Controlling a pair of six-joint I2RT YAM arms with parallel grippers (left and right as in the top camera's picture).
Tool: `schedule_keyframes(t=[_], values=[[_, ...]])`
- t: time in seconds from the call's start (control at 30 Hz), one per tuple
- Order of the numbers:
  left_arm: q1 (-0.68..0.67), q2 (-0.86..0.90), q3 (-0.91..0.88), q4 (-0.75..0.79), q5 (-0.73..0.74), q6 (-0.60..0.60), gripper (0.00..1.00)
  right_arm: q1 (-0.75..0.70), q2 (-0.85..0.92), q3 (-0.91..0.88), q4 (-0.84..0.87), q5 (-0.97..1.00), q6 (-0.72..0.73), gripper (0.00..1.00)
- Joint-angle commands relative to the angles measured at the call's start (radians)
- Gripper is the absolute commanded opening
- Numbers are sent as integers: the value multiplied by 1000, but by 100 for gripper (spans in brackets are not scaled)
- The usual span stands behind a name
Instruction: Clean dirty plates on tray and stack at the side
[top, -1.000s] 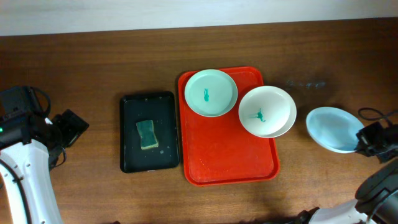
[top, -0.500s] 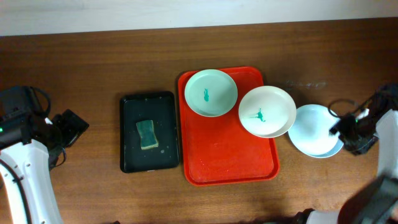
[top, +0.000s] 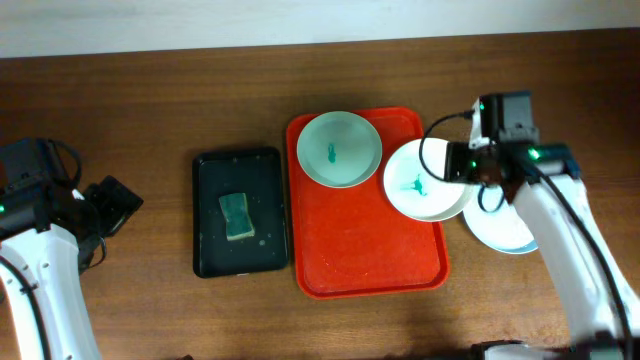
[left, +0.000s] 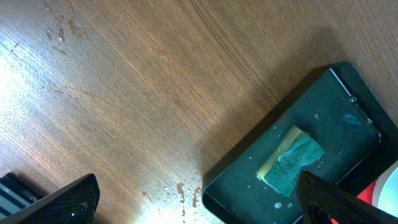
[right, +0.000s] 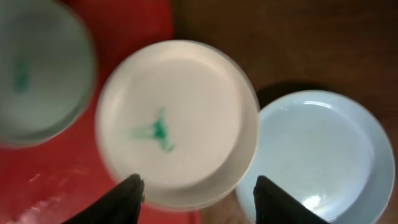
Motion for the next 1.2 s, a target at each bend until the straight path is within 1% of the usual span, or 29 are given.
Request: schedule_keyframes(t=[0.0,0.07,0.13,0.2,0.27,0.3,0.4,0.43,0.6,0.7,0.77,0.87,0.93,1.03,1.13,1.17], values=[[5,-2,8,0,3,-9,99,-79,155,1,63,32,-24,58],[5,-2,8,0,4,-9,99,-120,243,1,103,-19,-85,58],[5,-2,8,0,3,-9,99,-154,309,1,121,-21,-87,58],[5,-2,8,0,3,-9,99,-181,356,1,129,-80,-130,49],[5,-2,8,-1,3,-9,99,-195,375,0,129,-156,-154,44],[5,-2,8,-1,3,-9,100,-196,377,0,129,-177,-154,38],[5,-2,8,-1,3,-9,99,-193,370,1,98,-209,-153,6],[5,-2,8,0,3,-9,99,-193,365,1,71,-209,-146,4],[5,-2,8,-1,3,-9,99,-191,312,2,-53,-216,-101,4],[5,-2,8,-1,4,-9,99,-171,252,2,-160,-272,-101,4],[5,-2,8,0,3,-9,99,-137,220,2,-226,-299,-90,4],[5,-2,8,0,3,-9,100,-54,212,-5,-296,-306,-27,4],[5,-2,8,0,4,-9,99,21,212,-47,-278,-306,68,4],[5,-2,8,-1,3,-9,99,145,213,-151,-138,-303,265,4],[5,-2,8,-1,3,-9,99,226,212,-248,8,-208,489,4],[5,-2,8,0,3,-9,99,237,212,-263,30,-174,533,4]])
